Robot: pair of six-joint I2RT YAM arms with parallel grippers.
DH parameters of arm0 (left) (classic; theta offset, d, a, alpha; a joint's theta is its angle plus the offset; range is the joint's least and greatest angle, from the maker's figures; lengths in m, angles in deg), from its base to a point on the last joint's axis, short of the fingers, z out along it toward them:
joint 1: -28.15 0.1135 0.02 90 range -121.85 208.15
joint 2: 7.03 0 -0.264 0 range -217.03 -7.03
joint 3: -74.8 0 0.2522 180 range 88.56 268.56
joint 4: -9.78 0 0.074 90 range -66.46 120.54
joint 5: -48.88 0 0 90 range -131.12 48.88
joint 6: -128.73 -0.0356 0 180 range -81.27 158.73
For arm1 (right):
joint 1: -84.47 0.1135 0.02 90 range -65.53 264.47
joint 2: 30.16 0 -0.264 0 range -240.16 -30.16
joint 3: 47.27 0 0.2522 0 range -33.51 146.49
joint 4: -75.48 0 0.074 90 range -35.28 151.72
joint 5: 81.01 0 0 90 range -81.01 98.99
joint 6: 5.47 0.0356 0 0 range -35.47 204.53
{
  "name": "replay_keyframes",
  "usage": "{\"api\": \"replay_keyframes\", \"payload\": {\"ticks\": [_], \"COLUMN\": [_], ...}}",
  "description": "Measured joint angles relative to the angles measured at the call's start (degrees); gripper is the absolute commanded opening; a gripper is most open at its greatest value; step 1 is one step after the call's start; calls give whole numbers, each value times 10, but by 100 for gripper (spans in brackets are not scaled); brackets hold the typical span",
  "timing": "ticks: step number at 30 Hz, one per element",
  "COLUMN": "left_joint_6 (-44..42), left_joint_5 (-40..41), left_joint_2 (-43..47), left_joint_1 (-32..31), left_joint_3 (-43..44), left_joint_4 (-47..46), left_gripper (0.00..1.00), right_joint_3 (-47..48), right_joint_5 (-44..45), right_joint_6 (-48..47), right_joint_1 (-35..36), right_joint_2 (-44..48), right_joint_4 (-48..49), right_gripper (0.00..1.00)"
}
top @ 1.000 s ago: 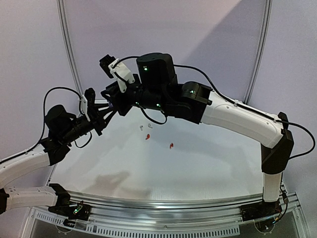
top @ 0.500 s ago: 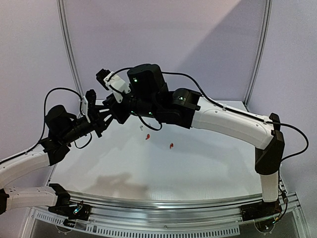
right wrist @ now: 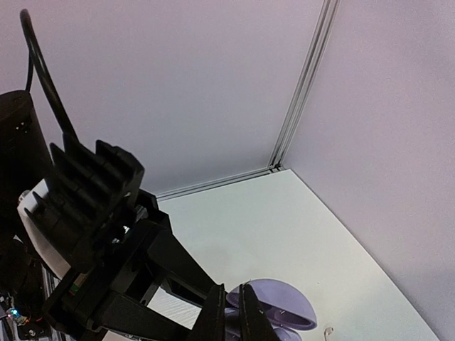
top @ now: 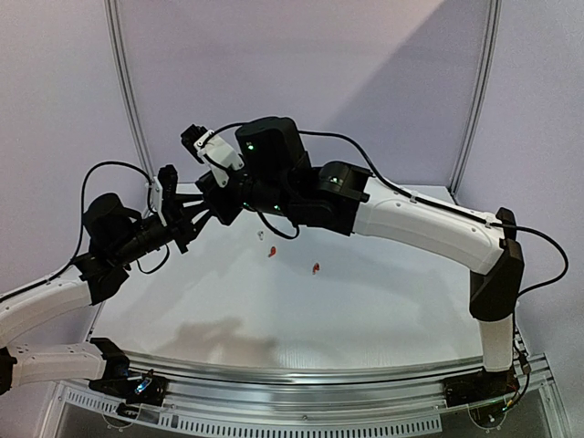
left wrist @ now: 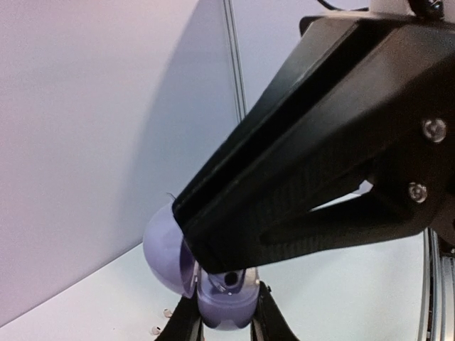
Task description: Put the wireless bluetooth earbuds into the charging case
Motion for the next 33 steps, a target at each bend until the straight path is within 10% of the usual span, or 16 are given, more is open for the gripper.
{"api": "replay_keyframes", "payload": {"ticks": [18, 33], "left_joint_6": [-24, -607], "left_joint_5": [-1, 10], "left_joint_2": [0, 0], "left_joint_1": [0, 3], "left_joint_3": [-1, -108], "left_joint_4": [-2, -56], "left_gripper": [0, 0], "right_joint_3": [0, 29], "right_joint_5": [15, 19], "right_joint_6": [0, 39], "right_joint_1": [-3, -4], "right_joint_2": [-1, -7], "right_joint_4": [8, -15], "right_gripper": [9, 18]}}
